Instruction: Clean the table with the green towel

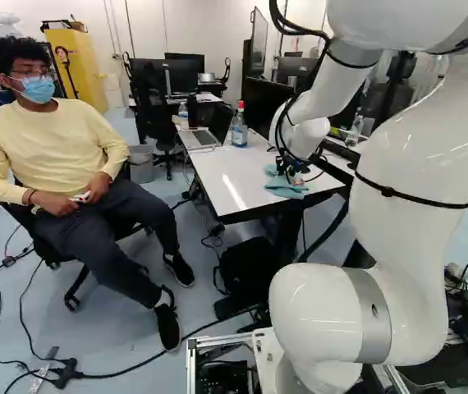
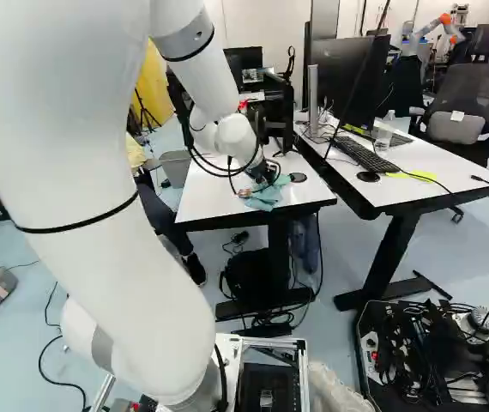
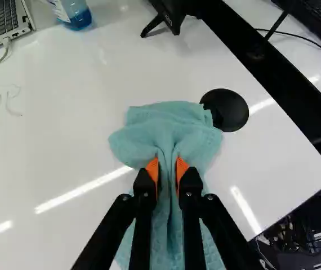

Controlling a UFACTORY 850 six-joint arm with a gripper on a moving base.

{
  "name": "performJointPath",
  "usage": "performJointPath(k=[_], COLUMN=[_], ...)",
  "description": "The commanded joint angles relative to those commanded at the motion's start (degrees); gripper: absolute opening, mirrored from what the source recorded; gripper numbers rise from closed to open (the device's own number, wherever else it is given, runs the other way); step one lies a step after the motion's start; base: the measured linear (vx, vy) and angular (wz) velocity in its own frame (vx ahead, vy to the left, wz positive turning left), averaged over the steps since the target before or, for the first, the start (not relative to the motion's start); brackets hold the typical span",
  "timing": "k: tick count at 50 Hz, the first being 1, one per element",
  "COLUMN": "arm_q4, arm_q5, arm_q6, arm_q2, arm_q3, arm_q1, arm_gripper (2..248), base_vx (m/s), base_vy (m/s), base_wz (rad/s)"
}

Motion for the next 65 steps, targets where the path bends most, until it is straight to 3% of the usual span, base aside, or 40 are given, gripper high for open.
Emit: performJointPath(k=[36, 53, 65], arm_q4=[0.0, 0.0, 0.0], arm_q5=[0.0, 0.0, 0.0], arm_q6=[0.0, 0.0, 0.0], arm_q2=[-2.7, 0.2, 3.3], arm_q3=[-3.1, 0.2, 3.7], arm_q1=[6.6, 9.3, 10.0], arm_gripper=[56, 56, 56], base_vx=[0.0, 0.0, 0.0], base_vy=[0.0, 0.0, 0.0], base_wz=[0.0, 0.0, 0.0])
